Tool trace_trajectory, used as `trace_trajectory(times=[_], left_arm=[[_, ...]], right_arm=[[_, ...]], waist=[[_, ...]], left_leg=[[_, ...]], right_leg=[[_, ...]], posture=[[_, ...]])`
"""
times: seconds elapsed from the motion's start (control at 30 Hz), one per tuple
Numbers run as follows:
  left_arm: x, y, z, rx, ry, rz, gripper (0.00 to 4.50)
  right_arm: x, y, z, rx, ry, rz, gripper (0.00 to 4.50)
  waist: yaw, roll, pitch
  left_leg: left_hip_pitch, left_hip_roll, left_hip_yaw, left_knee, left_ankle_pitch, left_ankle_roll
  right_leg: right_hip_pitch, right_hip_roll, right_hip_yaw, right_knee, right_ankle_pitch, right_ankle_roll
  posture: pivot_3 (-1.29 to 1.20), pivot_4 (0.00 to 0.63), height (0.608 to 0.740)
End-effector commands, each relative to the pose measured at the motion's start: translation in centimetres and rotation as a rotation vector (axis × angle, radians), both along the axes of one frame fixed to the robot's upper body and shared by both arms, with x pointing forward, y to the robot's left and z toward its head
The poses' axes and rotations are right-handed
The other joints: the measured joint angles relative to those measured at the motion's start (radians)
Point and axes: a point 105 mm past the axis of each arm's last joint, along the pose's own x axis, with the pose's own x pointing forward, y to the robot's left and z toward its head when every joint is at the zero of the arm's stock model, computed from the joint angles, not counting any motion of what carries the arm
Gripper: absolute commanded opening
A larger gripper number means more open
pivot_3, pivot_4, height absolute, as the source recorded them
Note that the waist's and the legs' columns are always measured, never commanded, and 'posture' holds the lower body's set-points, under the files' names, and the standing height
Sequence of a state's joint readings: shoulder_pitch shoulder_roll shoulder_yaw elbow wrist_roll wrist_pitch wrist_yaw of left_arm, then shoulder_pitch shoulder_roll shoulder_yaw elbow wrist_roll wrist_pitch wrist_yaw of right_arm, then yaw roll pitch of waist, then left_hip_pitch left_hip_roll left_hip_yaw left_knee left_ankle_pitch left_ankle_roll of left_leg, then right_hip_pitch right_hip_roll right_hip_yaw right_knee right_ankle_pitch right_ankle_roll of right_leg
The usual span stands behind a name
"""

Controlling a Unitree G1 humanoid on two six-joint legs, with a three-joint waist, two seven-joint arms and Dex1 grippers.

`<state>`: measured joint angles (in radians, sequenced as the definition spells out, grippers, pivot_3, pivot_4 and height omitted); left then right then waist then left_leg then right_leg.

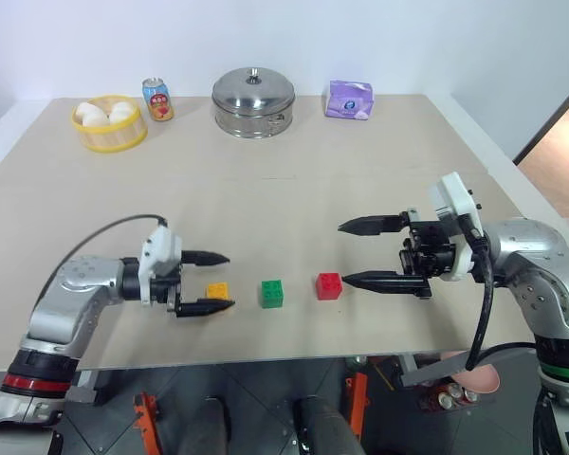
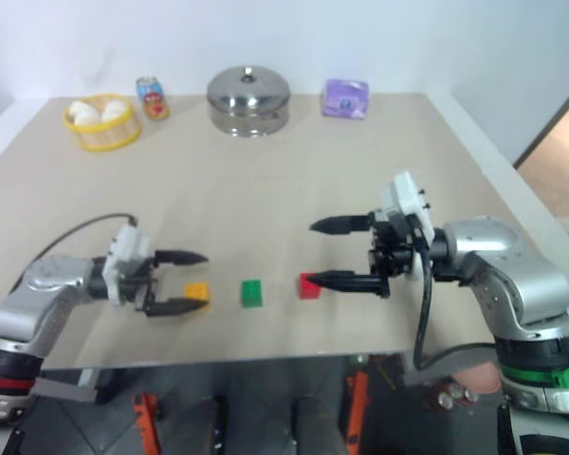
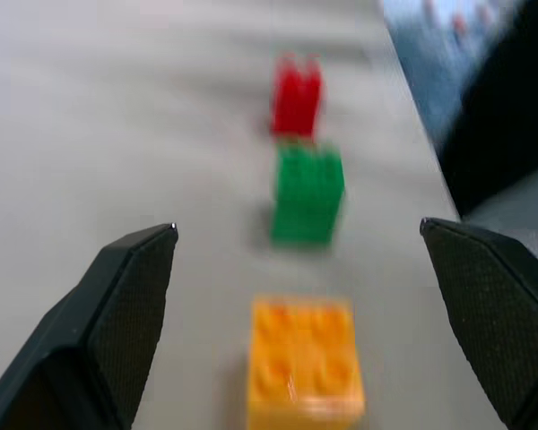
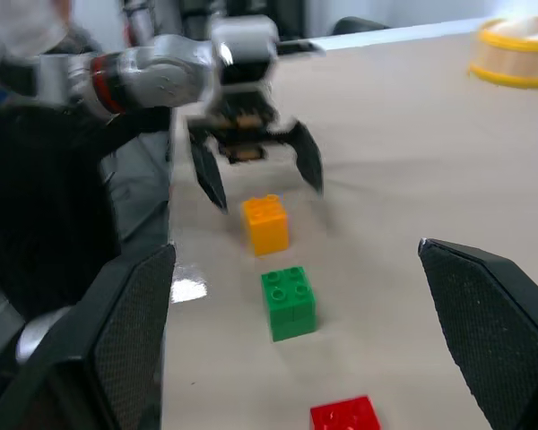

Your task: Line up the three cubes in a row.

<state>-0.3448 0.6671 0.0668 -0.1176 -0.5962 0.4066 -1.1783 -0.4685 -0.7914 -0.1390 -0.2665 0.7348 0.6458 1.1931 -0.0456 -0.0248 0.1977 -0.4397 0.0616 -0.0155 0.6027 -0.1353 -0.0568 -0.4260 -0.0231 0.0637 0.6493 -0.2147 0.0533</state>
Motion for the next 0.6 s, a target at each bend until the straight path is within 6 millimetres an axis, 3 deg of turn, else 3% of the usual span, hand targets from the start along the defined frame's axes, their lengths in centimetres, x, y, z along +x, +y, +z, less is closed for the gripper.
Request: trace_trajectory(times=[0.03, 0.2, 0.43, 0.6], left_arm=[[0.4, 0.8, 4.1, -0.184, -0.037, 0.203, 4.48], [1.6, 3.3, 5.1, -0.304, -0.102, 0.541, 4.48], [1.6, 5.6, 5.3, -0.302, -0.133, 0.678, 4.48], [2.1, 7.5, 5.1, -0.272, -0.152, 0.748, 4.48]], right_arm=[[0.8, -1.0, 1.2, 0.137, -0.059, -0.160, 4.50], [2.7, -2.4, 0.2, 0.270, -0.042, -0.393, 4.50], [4.0, -2.6, -0.7, 0.255, -0.053, -0.446, 4.50], [6.9, -4.4, -2.7, 0.180, -0.105, -0.599, 4.50]], waist=[[0.000, -0.001, 0.000], [-0.001, -0.001, -0.001], [-0.001, -0.002, -0.001], [-0.001, -0.002, -0.002]], left_leg=[[0.000, 0.000, 0.000, 0.000, 0.000, 0.000], [0.002, 0.000, 0.000, 0.001, 0.001, 0.001], [0.002, 0.000, 0.001, 0.003, 0.001, 0.001], [0.003, 0.000, 0.001, 0.003, 0.001, 0.002]], right_leg=[[0.000, 0.000, 0.000, 0.000, 0.000, 0.000], [0.002, 0.001, 0.001, 0.000, 0.002, 0.001], [0.002, 0.001, 0.003, 0.000, 0.002, 0.000], [0.002, 0.001, 0.003, 0.000, 0.003, 0.000]], posture=[[0.00, 0.150, 0.739], [0.00, 0.150, 0.739], [0.00, 0.150, 0.739], [0.00, 0.150, 0.739]])
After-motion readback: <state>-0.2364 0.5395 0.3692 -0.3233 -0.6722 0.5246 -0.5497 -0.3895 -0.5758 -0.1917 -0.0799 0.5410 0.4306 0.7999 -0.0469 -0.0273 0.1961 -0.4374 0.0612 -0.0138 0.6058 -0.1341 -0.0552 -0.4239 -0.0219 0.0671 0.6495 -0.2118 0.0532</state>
